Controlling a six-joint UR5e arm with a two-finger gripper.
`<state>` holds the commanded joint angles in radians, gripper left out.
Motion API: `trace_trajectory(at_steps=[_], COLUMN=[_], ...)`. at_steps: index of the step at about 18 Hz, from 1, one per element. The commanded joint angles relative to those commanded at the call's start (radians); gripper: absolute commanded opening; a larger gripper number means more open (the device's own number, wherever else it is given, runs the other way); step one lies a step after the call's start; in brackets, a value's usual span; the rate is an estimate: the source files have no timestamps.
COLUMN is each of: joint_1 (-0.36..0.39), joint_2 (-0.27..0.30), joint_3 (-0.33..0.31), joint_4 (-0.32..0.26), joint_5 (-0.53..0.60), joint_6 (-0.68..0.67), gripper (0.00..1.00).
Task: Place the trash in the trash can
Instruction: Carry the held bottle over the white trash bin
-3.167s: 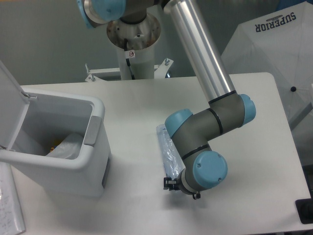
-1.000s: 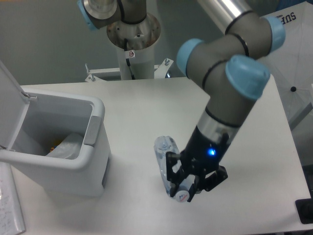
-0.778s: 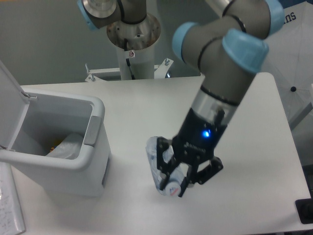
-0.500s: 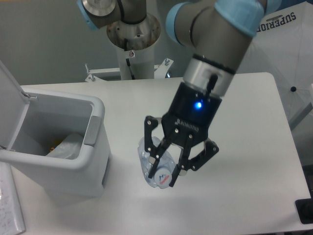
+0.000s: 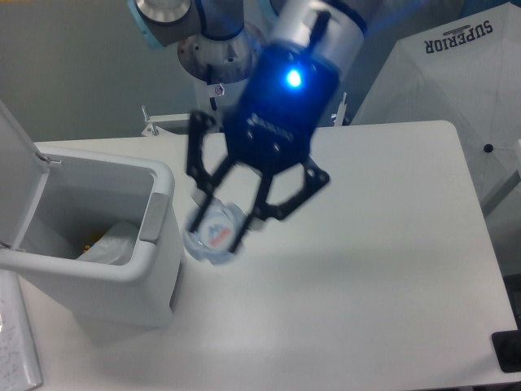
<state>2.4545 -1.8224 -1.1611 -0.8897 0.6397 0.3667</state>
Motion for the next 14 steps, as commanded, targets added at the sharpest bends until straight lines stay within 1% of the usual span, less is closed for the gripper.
trace_trajectory(at_steps=[3,5,8,11,12,14], joint_1=[-0.037,-0.078,-0.114,-0.138,-0.141,-0.141], joint_2=[0.031,0.034,0.035,0.038,0.048,0.051], joint_3=[-0.034,-0.055,-0.100,-0.147,-0.164,-0.181], joint_4=[0.002,0.003,0.018,0.032,0.043,0.052], joint_5=[-0.002,0.000,0.000,-0.002,-0.003,-0.029], joint_6=[-0.002,-0.002,0.005,0.009,0.014,0.024], gripper=[0.03,0.03,0.03,0.03,0.03,0.03])
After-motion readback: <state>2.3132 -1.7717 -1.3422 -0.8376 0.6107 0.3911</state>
